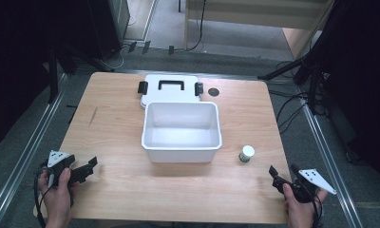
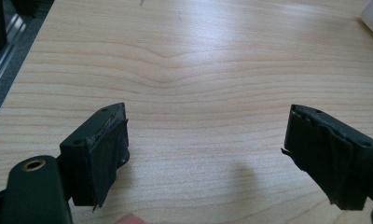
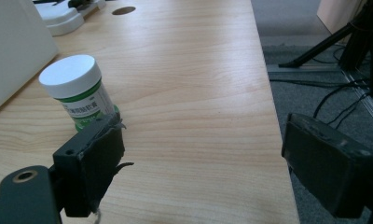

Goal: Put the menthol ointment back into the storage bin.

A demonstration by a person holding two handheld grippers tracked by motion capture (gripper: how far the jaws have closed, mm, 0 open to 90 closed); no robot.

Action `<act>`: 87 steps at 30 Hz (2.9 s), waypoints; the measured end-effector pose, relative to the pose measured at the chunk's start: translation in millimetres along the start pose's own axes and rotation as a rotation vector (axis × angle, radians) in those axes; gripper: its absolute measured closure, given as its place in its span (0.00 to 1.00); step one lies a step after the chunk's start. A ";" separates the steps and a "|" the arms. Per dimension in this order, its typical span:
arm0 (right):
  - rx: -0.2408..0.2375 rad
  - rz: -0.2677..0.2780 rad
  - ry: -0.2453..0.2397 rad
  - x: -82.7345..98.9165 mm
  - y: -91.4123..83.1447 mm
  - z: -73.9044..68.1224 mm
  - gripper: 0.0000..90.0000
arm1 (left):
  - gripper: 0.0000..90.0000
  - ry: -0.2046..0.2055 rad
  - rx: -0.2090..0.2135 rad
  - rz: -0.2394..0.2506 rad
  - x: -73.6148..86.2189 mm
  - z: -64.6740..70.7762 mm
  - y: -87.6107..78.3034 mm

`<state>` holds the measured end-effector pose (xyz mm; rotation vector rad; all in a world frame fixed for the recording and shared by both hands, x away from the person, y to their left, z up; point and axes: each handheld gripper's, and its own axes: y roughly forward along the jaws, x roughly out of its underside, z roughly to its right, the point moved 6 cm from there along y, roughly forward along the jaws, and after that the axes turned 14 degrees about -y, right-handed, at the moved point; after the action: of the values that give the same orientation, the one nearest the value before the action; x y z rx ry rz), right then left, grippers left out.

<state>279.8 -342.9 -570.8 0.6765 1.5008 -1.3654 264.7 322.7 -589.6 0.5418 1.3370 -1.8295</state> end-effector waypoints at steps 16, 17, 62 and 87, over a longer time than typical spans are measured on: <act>-0.076 -0.284 -0.197 -5.6 10.7 -22.7 0.15 | 0.16 0.015 0.001 -0.015 0.7 1.1 0.8; -0.074 -0.332 -0.237 -5.5 12.3 -24.5 0.15 | 0.16 0.015 0.001 -0.014 0.7 1.3 1.1; -0.383 -0.998 -0.805 -85.8 56.8 -67.3 0.15 | 0.16 0.013 0.023 -0.045 1.1 1.5 3.1; -0.465 -0.975 -0.841 -92.5 92.5 -87.3 0.23 | 0.16 0.012 0.029 -0.052 1.3 1.9 4.2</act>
<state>372.2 -221.0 -534.1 -0.9610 1.3419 -1.5691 267.4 319.9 -592.4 0.5383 1.3459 -1.8928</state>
